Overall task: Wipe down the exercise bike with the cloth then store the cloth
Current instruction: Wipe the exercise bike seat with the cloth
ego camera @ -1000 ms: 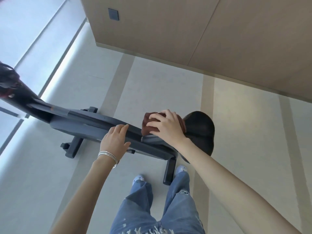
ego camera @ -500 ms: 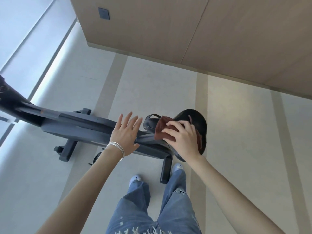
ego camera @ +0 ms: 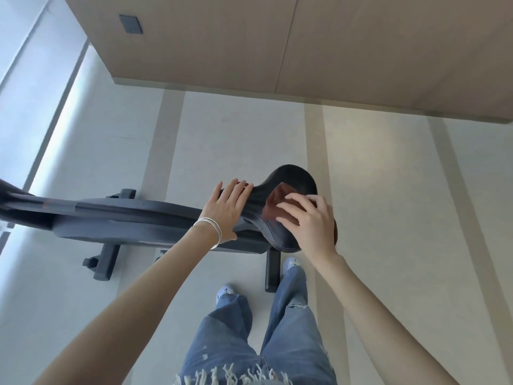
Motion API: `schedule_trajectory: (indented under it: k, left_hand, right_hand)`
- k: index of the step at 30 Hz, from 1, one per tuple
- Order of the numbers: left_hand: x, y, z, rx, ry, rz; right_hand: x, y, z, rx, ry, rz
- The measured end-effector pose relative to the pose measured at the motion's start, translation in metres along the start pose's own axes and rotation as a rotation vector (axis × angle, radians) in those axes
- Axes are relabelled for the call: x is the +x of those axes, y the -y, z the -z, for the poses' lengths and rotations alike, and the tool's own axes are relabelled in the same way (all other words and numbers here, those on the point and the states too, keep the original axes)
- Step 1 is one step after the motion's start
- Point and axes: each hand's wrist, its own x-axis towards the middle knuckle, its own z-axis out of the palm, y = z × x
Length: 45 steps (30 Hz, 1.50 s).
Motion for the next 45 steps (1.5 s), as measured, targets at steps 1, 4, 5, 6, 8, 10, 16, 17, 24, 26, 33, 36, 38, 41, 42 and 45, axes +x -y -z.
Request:
schedule_trajectory:
  k: [1,4,5,6,8,10,16,17,24,26,33,36,38,41,42,45]
  left_hand:
    - [-0.001,-0.001,0.000,-0.004,-0.001,0.005]
    - [-0.002,-0.005,0.001,-0.007,-0.007,0.035]
    - [-0.002,-0.007,0.001,-0.010,-0.012,0.045]
    - [-0.002,-0.008,0.001,-0.016,-0.017,0.052]
    - [-0.002,-0.009,0.001,-0.028,-0.023,0.052]
    - [-0.002,-0.007,0.001,-0.035,-0.032,0.044]
    - [-0.003,-0.009,0.000,0.012,-0.027,0.054]
    - [-0.002,-0.009,0.000,0.036,-0.028,0.053]
    - [-0.002,-0.001,0.011,0.121,-0.012,-0.026]
    - [-0.003,-0.003,0.013,0.084,-0.010,-0.016]
    - [-0.004,0.000,0.011,-0.118,-0.080,0.025]
    - [-0.002,0.004,0.012,-0.222,-0.094,0.066]
    - [-0.001,0.004,0.013,-0.254,-0.086,0.110]
    - [0.001,0.003,0.012,-0.293,-0.098,0.142]
    - [0.001,0.003,0.012,-0.299,-0.108,0.143]
    - [0.001,0.001,0.010,-0.308,-0.131,0.150]
  right_hand:
    - [0.006,0.001,0.000,0.010,-0.003,-0.050]
    - [-0.009,0.001,-0.001,-0.008,-0.045,-0.076]
    - [-0.024,0.001,-0.002,0.000,-0.057,-0.065]
    - [-0.041,0.000,-0.002,0.022,-0.058,-0.056]
    - [-0.073,-0.002,-0.002,0.066,-0.025,-0.037]
    - [-0.087,-0.003,-0.003,0.045,-0.012,0.011]
    - [-0.061,0.009,0.000,-0.051,-0.011,0.138]
    - [-0.056,0.015,-0.001,-0.088,-0.007,0.163]
    - [-0.048,0.016,0.002,-0.121,0.071,0.215]
    - [-0.067,0.000,0.004,-0.062,0.067,0.220]
    - [-0.048,-0.006,-0.001,-0.035,0.051,0.223]
    - [-0.014,0.009,-0.003,-0.035,0.052,0.163]
    - [0.010,0.021,-0.004,-0.049,0.097,0.166]
    - [0.033,0.025,-0.004,-0.052,0.146,0.230]
    - [0.033,0.019,-0.003,-0.045,0.158,0.259]
    - [0.016,-0.018,0.008,-0.004,0.131,0.284]
